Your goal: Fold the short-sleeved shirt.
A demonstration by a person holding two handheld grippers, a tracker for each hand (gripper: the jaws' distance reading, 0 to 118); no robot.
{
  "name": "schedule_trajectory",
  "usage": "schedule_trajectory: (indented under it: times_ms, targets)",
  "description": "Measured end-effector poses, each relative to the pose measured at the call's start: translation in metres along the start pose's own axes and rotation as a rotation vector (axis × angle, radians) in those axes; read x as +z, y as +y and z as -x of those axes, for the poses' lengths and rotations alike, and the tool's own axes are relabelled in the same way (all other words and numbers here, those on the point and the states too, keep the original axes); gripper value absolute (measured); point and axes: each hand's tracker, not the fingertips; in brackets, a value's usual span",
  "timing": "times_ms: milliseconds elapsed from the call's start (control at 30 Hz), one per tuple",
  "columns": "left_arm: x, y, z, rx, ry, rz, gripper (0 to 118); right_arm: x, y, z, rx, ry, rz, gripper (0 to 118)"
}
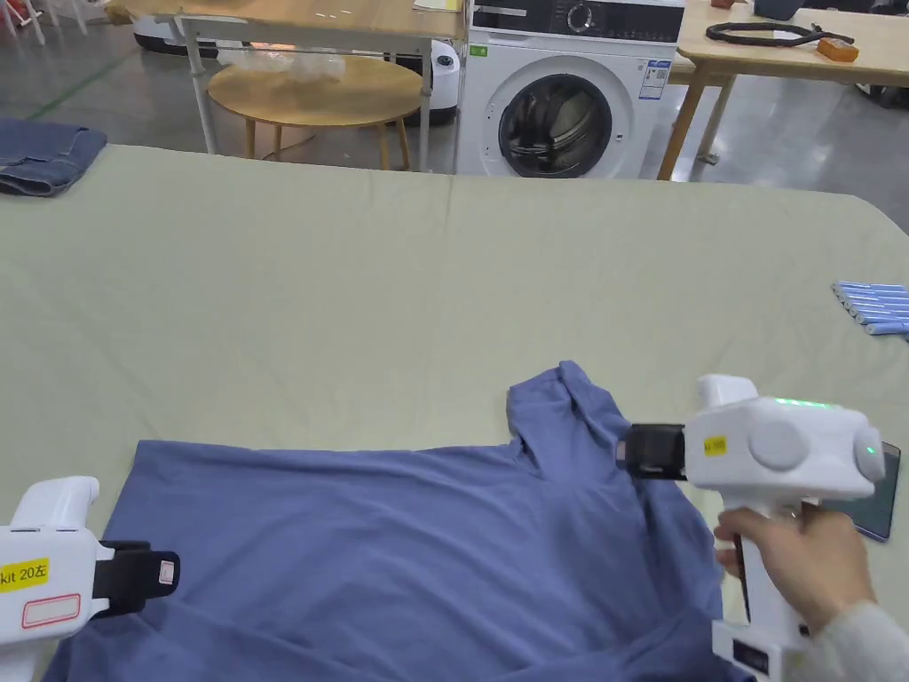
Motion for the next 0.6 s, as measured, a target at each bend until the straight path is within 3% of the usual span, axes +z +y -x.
schedule_trajectory:
  times_ms: [33, 167, 200, 233, 267, 300, 367, 400, 467, 567, 600]
  targets:
    - [-0.003, 0.001, 0.001, 0.002, -0.001, 0.001, 0, -0.010, 0.008, -0.005, -0.025, -0.040, -0.014, 118]
    - [-0.001, 0.006, -0.009, 0.015, 0.010, 0.022, 0, -0.060, 0.030, -0.006, -0.096, -0.027, 0.106, 118]
    - [0.000, 0.006, -0.010, 0.020, 0.011, 0.023, 0, -0.069, 0.030, -0.005, -0.100, -0.040, 0.139, 115]
    - [-0.001, 0.007, -0.010, 0.023, 0.011, 0.028, 0, -0.076, 0.029, -0.004, -0.085, -0.041, 0.166, 103]
    - [-0.002, 0.008, -0.010, 0.027, 0.013, 0.036, 0, -0.083, 0.026, -0.001, -0.068, -0.044, 0.207, 71]
    - [-0.003, 0.010, -0.011, 0.028, 0.015, 0.038, 0, -0.086, 0.026, 0.002, -0.059, -0.061, 0.237, 0]
    - [-0.003, 0.016, -0.006, 0.024, 0.020, 0.041, 0, -0.083, 0.018, 0.011, -0.014, -0.137, 0.195, 1]
    - [-0.002, 0.021, -0.005, 0.022, 0.020, 0.038, 0, -0.080, 0.018, 0.016, -0.026, -0.113, 0.198, 1]
    - [-0.003, 0.031, 0.000, 0.024, 0.016, 0.035, 0, -0.096, 0.022, 0.012, 0.038, -0.122, 0.207, 1]
    - [-0.005, 0.062, 0.008, 0.031, 0.048, 0.000, 0, -0.091, 0.020, 0.005, 0.016, -0.097, 0.203, 1]
    - [-0.008, 0.077, 0.016, 0.029, 0.064, -0.022, 24, -0.090, 0.021, 0.003, 0.004, -0.088, 0.202, 1]
